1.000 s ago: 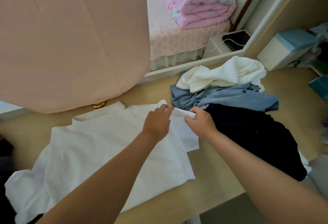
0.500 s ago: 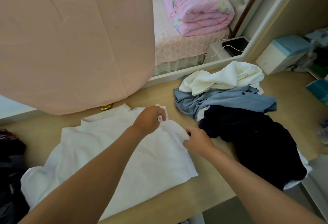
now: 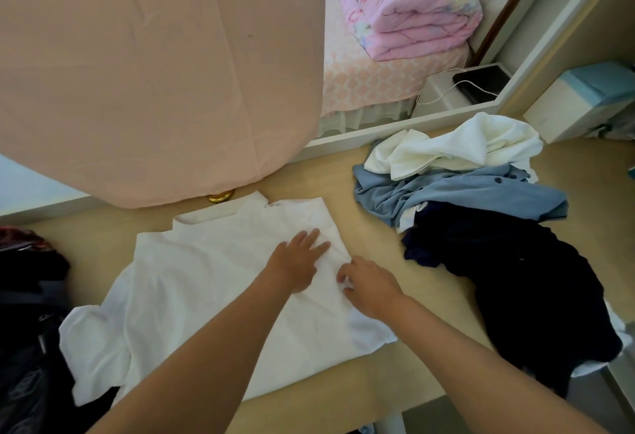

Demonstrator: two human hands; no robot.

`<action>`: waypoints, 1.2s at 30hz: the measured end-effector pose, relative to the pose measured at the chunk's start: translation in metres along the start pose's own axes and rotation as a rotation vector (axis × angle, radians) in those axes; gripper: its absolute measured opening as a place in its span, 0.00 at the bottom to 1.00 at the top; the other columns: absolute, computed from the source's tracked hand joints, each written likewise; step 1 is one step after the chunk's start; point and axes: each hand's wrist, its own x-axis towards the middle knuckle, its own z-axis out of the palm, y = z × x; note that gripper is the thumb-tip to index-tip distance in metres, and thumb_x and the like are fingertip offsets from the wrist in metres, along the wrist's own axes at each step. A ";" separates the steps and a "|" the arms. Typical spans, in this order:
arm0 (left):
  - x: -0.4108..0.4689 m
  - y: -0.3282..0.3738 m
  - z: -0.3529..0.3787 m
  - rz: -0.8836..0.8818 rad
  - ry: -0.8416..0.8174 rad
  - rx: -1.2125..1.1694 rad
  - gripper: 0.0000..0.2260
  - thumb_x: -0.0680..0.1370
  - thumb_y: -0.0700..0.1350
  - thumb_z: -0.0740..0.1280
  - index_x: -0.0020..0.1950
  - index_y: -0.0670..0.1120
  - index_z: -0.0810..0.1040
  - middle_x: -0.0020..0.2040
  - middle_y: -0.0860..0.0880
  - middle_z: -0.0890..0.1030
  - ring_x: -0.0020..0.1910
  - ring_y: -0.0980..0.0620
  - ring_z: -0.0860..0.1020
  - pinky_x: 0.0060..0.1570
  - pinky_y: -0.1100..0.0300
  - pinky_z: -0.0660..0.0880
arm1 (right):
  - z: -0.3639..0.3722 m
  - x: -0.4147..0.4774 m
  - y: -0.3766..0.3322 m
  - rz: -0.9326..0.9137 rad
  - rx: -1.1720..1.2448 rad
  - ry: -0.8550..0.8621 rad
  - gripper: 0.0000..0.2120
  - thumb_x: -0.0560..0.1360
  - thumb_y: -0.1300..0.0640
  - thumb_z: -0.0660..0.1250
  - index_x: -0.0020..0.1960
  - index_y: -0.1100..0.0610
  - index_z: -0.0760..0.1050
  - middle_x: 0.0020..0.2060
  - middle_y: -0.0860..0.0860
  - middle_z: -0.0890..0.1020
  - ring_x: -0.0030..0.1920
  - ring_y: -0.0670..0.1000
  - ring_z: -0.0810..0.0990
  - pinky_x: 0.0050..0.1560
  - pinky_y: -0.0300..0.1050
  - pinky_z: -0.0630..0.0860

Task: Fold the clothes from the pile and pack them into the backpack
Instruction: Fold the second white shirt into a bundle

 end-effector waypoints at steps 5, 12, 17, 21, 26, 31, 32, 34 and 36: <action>0.000 -0.003 0.009 0.046 0.216 -0.072 0.26 0.83 0.48 0.58 0.79 0.55 0.55 0.81 0.48 0.51 0.78 0.45 0.53 0.74 0.48 0.58 | -0.002 0.006 0.011 -0.148 -0.224 0.176 0.27 0.72 0.52 0.66 0.71 0.45 0.67 0.69 0.51 0.67 0.69 0.55 0.66 0.67 0.51 0.63; -0.066 -0.033 0.025 -0.271 0.470 -0.315 0.24 0.82 0.44 0.60 0.77 0.51 0.62 0.76 0.50 0.64 0.74 0.49 0.63 0.72 0.53 0.61 | -0.008 0.032 -0.049 -0.178 -0.359 0.203 0.24 0.70 0.49 0.59 0.64 0.53 0.75 0.65 0.57 0.71 0.65 0.61 0.69 0.66 0.60 0.63; -0.149 -0.092 0.047 -0.601 0.626 -0.264 0.24 0.68 0.37 0.71 0.65 0.45 0.76 0.63 0.45 0.78 0.61 0.43 0.76 0.58 0.48 0.73 | 0.019 0.049 -0.147 -0.473 -0.277 -0.009 0.29 0.77 0.51 0.61 0.77 0.51 0.60 0.79 0.56 0.54 0.77 0.59 0.54 0.75 0.57 0.54; -0.220 -0.130 0.072 -0.912 0.626 -0.260 0.25 0.66 0.35 0.70 0.63 0.43 0.76 0.62 0.41 0.77 0.61 0.39 0.75 0.60 0.43 0.72 | 0.054 0.048 -0.213 -0.622 -0.331 -0.230 0.33 0.79 0.49 0.58 0.80 0.45 0.49 0.81 0.51 0.44 0.80 0.54 0.45 0.78 0.56 0.46; -0.277 -0.144 0.098 -1.015 0.622 -0.337 0.26 0.69 0.38 0.72 0.66 0.44 0.74 0.61 0.46 0.77 0.59 0.43 0.73 0.56 0.47 0.74 | 0.063 0.048 -0.236 -0.574 -0.524 -0.261 0.31 0.80 0.43 0.56 0.80 0.48 0.52 0.79 0.53 0.52 0.78 0.55 0.54 0.74 0.57 0.56; -0.280 -0.139 0.101 -1.056 0.706 -0.394 0.19 0.70 0.43 0.73 0.61 0.46 0.77 0.50 0.50 0.78 0.49 0.46 0.75 0.47 0.52 0.74 | 0.039 0.061 -0.248 -0.448 -0.700 -0.240 0.22 0.78 0.46 0.55 0.70 0.51 0.69 0.63 0.53 0.72 0.60 0.57 0.75 0.60 0.52 0.70; -0.278 -0.137 0.099 -1.049 0.709 -0.375 0.17 0.70 0.44 0.73 0.58 0.47 0.79 0.48 0.51 0.78 0.46 0.47 0.75 0.45 0.53 0.73 | 0.034 0.063 -0.250 -0.398 -0.759 -0.258 0.21 0.78 0.47 0.55 0.68 0.52 0.71 0.61 0.52 0.75 0.60 0.56 0.76 0.61 0.53 0.71; -0.271 -0.133 0.100 -1.022 0.713 -0.335 0.12 0.68 0.42 0.73 0.50 0.48 0.80 0.42 0.52 0.76 0.42 0.49 0.73 0.41 0.54 0.71 | 0.028 0.070 -0.257 -0.358 -0.837 -0.220 0.17 0.79 0.49 0.56 0.62 0.53 0.74 0.59 0.51 0.78 0.59 0.55 0.78 0.61 0.51 0.72; -0.263 -0.127 0.099 -1.013 0.673 -0.376 0.10 0.69 0.40 0.72 0.48 0.48 0.78 0.41 0.52 0.75 0.39 0.50 0.73 0.39 0.56 0.70 | 0.026 0.075 -0.270 -0.424 -0.787 -0.075 0.13 0.79 0.51 0.57 0.58 0.52 0.76 0.55 0.50 0.79 0.55 0.53 0.78 0.56 0.47 0.71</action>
